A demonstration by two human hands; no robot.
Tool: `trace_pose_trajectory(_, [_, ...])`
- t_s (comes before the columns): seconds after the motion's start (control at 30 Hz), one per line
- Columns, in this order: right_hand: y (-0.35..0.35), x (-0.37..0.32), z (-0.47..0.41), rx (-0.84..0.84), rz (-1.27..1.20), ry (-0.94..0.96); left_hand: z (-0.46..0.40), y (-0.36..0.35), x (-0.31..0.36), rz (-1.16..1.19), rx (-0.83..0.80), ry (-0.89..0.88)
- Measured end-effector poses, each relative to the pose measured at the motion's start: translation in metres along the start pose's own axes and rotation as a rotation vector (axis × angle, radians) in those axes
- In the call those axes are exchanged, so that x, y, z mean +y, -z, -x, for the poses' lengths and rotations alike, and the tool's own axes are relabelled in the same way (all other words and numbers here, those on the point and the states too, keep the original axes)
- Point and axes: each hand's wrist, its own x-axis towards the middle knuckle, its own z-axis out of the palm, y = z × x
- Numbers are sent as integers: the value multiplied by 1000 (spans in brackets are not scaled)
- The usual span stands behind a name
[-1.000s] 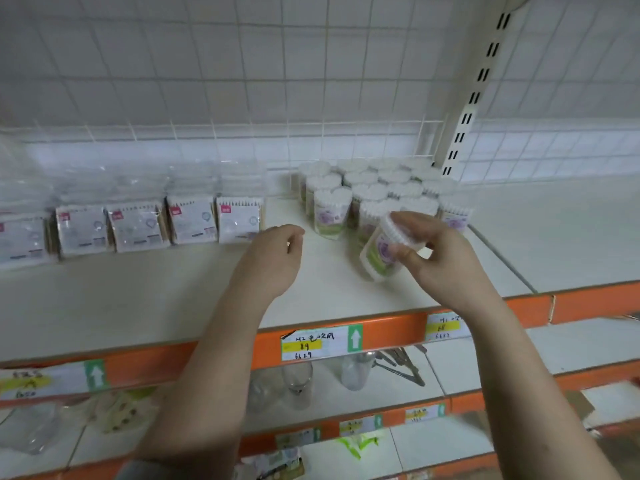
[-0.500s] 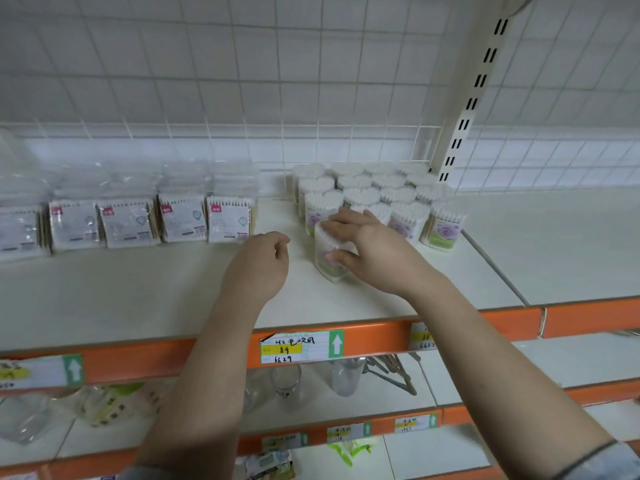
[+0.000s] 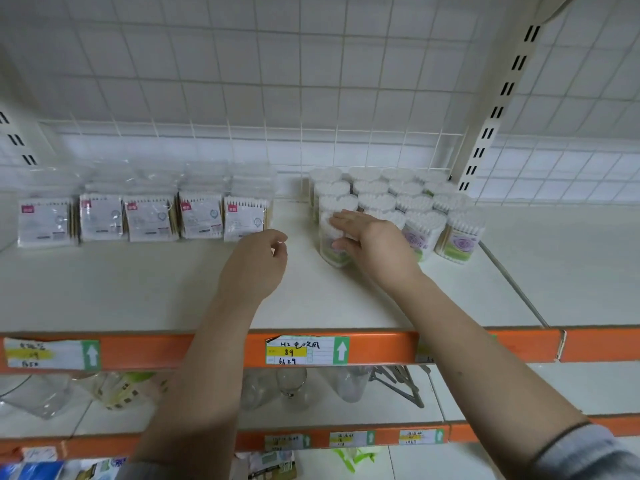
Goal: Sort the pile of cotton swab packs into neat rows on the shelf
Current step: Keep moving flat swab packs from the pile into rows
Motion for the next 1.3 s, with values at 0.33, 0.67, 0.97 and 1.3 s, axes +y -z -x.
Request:
trace_pose_trajectory(0.33, [-8,-11,9,26,-23,34,29,26,-11,21,128,79])
trace_pose_trajectory(0.67, [-37,-83,34,49,-120,-20,62,89,-70,-20,213,172])
trace_pose_trajectory(0.97, [-92,-212,31,-112,-60,-219,100,200,-181,-106,301,163])
trace_pose_trajectory(1.3, [-163,-369,21,-71,-201,-215,155,331,-300,-174,296,228])
